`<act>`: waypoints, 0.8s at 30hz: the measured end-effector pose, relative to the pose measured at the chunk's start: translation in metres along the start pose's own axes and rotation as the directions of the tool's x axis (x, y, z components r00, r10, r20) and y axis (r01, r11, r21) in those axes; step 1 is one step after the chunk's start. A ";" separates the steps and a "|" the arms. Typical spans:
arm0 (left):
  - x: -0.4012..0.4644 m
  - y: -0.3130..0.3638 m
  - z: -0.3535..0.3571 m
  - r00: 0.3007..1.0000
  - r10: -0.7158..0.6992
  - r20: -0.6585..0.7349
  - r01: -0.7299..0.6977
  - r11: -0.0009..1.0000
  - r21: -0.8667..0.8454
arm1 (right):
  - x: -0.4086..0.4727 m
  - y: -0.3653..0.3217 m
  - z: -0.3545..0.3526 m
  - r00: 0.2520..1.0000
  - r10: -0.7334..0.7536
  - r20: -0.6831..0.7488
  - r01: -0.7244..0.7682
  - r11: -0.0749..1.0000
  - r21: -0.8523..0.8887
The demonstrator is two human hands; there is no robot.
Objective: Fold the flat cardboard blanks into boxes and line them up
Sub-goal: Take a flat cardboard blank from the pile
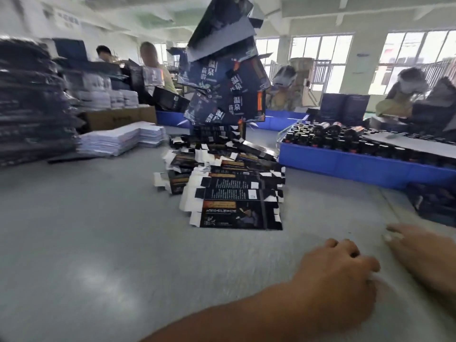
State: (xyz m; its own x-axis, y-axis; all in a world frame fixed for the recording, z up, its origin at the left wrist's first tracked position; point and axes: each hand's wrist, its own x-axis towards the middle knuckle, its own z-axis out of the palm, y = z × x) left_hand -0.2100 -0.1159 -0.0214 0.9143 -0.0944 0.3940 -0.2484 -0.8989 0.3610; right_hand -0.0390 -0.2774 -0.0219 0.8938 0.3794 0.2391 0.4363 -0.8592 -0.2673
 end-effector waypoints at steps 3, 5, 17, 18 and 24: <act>0.003 -0.008 -0.015 0.999 -0.012 -0.039 0.016 0.995 0.103 | -0.021 -0.012 -0.007 0.995 -0.016 0.102 0.009 0.998 0.067; 0.006 -0.024 -0.032 0.993 -0.063 -0.101 0.084 0.973 0.217 | -0.034 -0.019 -0.015 0.986 -0.029 0.162 0.017 0.997 0.079; -0.007 -0.145 -0.086 0.801 -0.598 0.017 0.576 0.778 0.253 | -0.086 -0.029 -0.030 0.982 -0.136 0.135 0.113 0.980 0.163; -0.006 -0.145 -0.086 0.799 -0.600 0.041 0.573 0.780 0.252 | -0.087 -0.029 -0.030 0.981 -0.138 0.133 0.117 0.981 0.156; -0.007 -0.146 -0.098 0.779 -0.617 0.109 0.575 0.773 0.266 | -0.091 -0.027 -0.026 0.980 -0.149 0.130 0.132 0.982 0.131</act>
State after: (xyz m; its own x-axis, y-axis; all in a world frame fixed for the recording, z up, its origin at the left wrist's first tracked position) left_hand -0.2112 0.0585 0.0064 0.9005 0.4348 -0.0080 0.4193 -0.8634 0.2807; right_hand -0.1347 -0.2976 -0.0118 0.8244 0.5450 0.1529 0.5606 -0.7488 -0.3535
